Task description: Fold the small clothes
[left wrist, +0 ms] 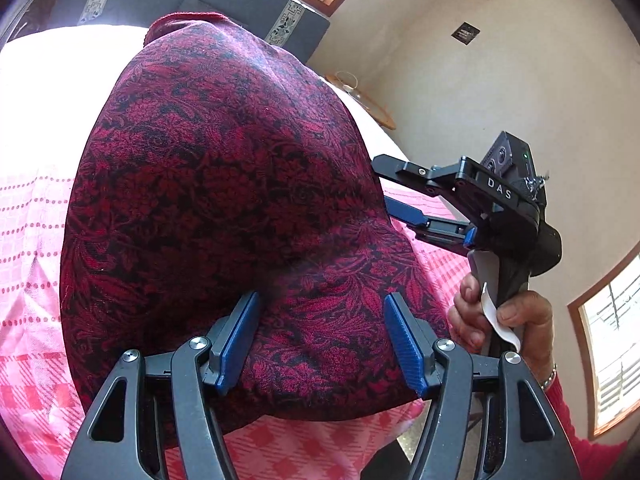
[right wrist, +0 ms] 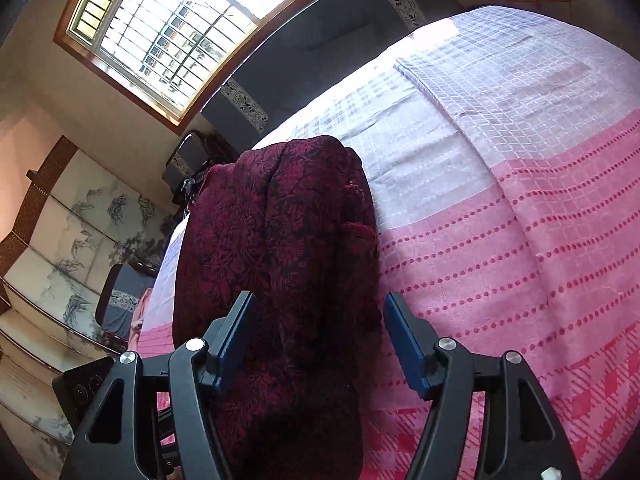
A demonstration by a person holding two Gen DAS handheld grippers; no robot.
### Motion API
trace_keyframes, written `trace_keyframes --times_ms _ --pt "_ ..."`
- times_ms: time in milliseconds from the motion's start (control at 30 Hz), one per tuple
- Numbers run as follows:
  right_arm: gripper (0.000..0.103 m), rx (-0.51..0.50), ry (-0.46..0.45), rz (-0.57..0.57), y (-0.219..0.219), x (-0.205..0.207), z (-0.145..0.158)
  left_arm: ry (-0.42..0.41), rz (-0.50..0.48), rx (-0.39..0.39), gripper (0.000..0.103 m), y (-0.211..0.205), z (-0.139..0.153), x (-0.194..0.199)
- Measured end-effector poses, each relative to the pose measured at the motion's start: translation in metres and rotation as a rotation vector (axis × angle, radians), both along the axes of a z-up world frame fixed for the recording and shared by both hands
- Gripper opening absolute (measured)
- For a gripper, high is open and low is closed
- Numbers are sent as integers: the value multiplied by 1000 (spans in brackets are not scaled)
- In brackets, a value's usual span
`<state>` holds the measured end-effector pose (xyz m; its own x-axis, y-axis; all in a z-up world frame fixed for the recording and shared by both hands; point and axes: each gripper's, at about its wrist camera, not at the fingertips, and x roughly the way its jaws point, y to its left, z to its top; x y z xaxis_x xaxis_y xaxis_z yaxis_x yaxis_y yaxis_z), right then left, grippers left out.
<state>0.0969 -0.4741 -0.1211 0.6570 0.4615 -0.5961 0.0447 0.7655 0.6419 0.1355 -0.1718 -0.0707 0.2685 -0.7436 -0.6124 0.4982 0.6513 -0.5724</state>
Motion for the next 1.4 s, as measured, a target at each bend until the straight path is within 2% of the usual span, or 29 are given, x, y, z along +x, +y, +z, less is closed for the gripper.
trace_keyframes --times_ms 33,67,100,133,200,333,400,467,533,567,633,700,767,833,933,1000,1067,1133,1233,1333,1400 --pt "60 6 21 30 5 7 -2 -7 2 4 64 7 -3 -4" --pt "44 -4 36 45 10 13 -2 -17 7 8 64 10 -5 -9" --pt "35 -44 43 53 17 17 -1 -26 14 9 64 9 -5 -11" --pt "31 -89 38 63 24 20 4 -38 25 7 64 7 -6 -13" --pt "27 -146 17 75 36 23 12 -61 54 -4 64 11 -7 -18" --pt "24 -168 -16 119 52 39 22 -86 113 -39 64 22 -8 -22" --pt "23 -120 -65 144 55 49 28 -73 145 -71 64 29 -8 -18" --pt "20 -17 -182 165 51 49 43 -44 173 -119 65 35 -8 -12" --pt "19 34 -247 154 42 49 49 -15 184 -131 65 36 -11 -5" --pt "19 34 -250 137 37 51 44 -3 183 -129 65 35 -14 -4" --pt "19 63 -175 98 23 63 13 -5 176 -109 65 31 -18 -3" --pt "19 120 -114 87 13 67 -17 -46 162 -72 65 26 -18 -7" --pt "20 173 -114 87 7 64 -29 -78 142 -31 65 22 -18 -12" --pt "23 197 -124 92 4 59 -27 -89 133 -14 65 21 -17 -13" --pt "29 148 -139 86 5 50 -14 -72 145 -31 65 25 -18 -11" --pt "39 123 -144 74 4 39 -3 -60 154 -43 65 28 -20 -10" --pt "55 82 -158 72 5 22 8 -53 160 -49 65 29 -20 -9" --pt "61 25 -131 81 9 7 13 -57 163 -45 66 23 -16 -9" --pt "61 5 -84 129 19 -12 12 -70 165 -31 68 21 -16 -10" --pt "59 -30 -73 166 35 -28 9 -84 169 -11 69 17 -14 -12" --pt "32 -127 -55 154 43 -33 3 -77 178 -14 69 17 -12 -13"
